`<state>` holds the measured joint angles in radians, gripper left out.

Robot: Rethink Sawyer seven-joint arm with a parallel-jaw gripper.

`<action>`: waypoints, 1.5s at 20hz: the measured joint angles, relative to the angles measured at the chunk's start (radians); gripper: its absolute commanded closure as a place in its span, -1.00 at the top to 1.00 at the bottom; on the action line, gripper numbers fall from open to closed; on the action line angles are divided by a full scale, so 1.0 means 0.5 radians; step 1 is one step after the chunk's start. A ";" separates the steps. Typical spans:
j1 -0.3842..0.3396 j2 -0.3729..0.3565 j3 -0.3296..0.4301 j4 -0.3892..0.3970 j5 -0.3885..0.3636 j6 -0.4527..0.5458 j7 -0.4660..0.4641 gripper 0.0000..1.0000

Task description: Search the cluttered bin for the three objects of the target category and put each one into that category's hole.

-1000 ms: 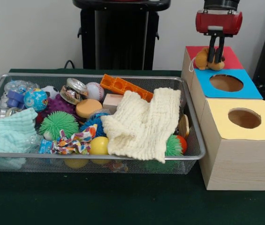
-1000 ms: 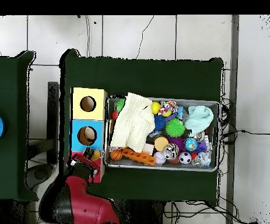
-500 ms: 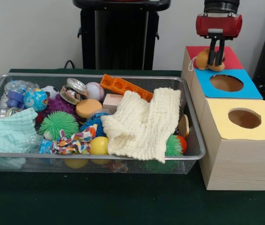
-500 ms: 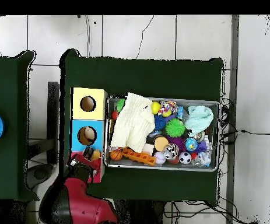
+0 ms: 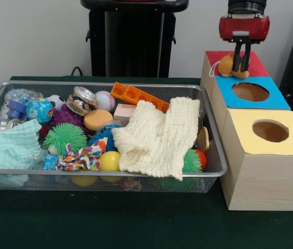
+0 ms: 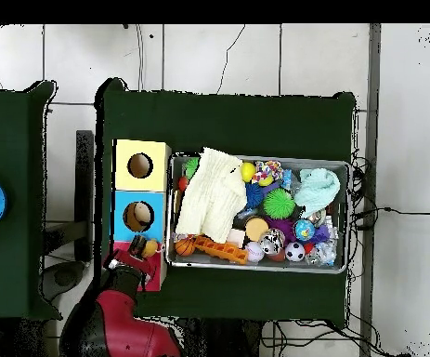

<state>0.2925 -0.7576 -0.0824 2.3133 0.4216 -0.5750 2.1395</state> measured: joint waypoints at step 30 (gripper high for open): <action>0.091 -0.018 -0.001 0.102 0.000 -0.066 0.002 -1.00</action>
<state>0.3381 -0.7664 -0.0827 2.3643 0.4218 -0.6077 2.1403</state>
